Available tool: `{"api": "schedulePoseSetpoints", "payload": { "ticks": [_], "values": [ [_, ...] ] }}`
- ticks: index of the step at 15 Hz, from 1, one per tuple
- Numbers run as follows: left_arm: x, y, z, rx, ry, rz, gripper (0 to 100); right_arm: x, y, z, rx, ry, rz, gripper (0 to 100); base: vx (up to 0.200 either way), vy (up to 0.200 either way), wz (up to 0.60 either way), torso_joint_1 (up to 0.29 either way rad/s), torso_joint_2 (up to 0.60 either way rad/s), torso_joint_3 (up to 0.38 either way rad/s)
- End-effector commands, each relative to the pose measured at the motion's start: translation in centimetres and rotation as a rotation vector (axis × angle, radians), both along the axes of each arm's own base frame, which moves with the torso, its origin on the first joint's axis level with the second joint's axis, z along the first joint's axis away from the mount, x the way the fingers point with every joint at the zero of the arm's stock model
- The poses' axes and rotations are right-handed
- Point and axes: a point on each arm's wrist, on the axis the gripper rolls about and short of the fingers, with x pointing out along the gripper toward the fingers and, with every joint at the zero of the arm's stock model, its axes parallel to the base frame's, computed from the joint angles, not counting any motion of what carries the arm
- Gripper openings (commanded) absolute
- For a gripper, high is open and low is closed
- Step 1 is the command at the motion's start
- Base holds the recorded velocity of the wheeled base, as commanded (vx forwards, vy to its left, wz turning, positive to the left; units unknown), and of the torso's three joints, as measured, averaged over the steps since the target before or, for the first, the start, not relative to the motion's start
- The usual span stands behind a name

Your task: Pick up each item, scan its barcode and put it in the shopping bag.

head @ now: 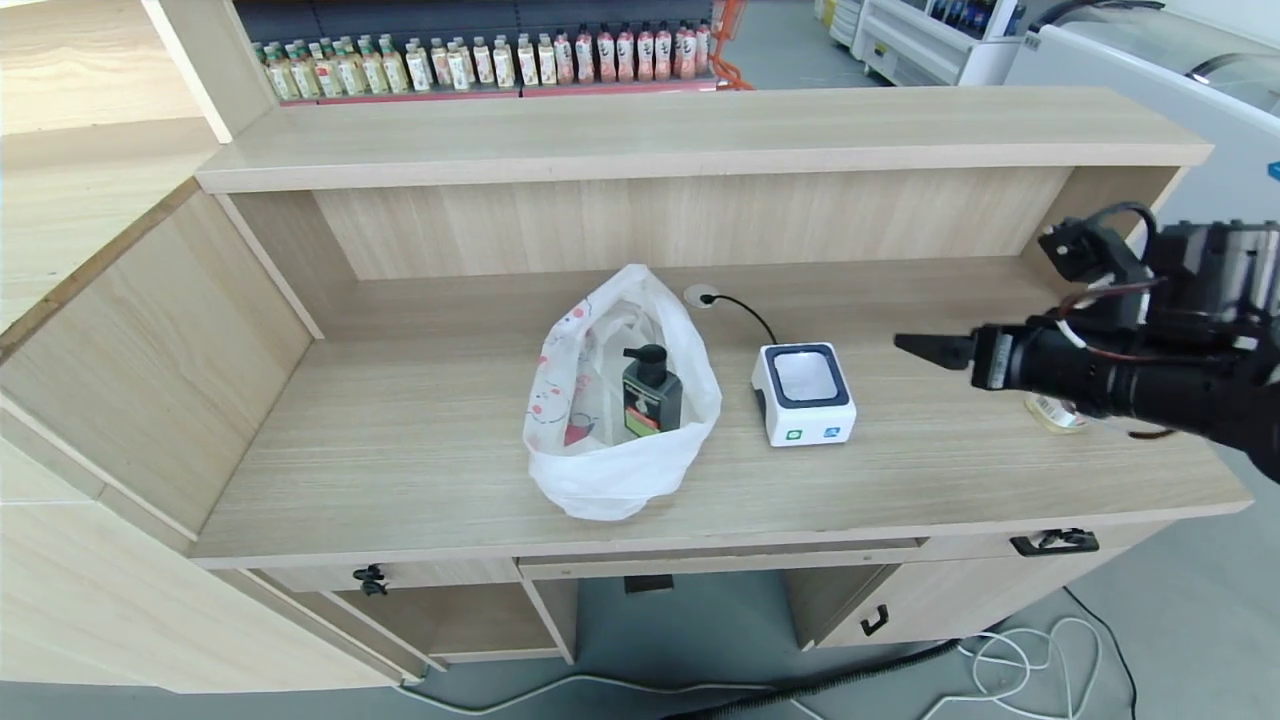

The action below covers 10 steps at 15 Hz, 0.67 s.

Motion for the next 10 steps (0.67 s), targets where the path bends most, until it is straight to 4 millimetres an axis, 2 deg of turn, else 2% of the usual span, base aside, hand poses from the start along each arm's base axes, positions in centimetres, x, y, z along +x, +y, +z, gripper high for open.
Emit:
{"api": "schedulePoseSetpoints", "payload": {
  "ticks": [1, 2, 5, 10],
  "values": [
    [0.0, 0.0, 0.0, 0.002, 0.001, -0.001, 100, -3.7, -2.9, 0.1, 0.001, -0.003, -0.101, 100, 0.000, -0.200, 0.00, 0.002, 0.01, -0.002],
    [0.0, 0.0, 0.0, 0.005, 0.003, -0.001, 100, -3.7, -3.4, 0.0, -0.001, -0.001, -0.116, 100, 0.000, -0.200, 0.00, 0.002, 0.01, 0.002],
    [0.0, 0.0, 0.0, 0.005, 0.004, -0.001, 100, -3.3, -3.9, -0.4, -0.028, 0.011, -0.132, 100, 0.200, -0.200, 0.00, -0.001, 0.00, 0.001],
    [0.1, 0.0, 0.0, 0.005, 0.012, -0.002, 100, -3.5, -3.9, -0.9, -0.051, 0.022, -0.121, 100, 0.200, 0.000, 0.00, 0.000, 0.00, 0.005]
  ]
}}
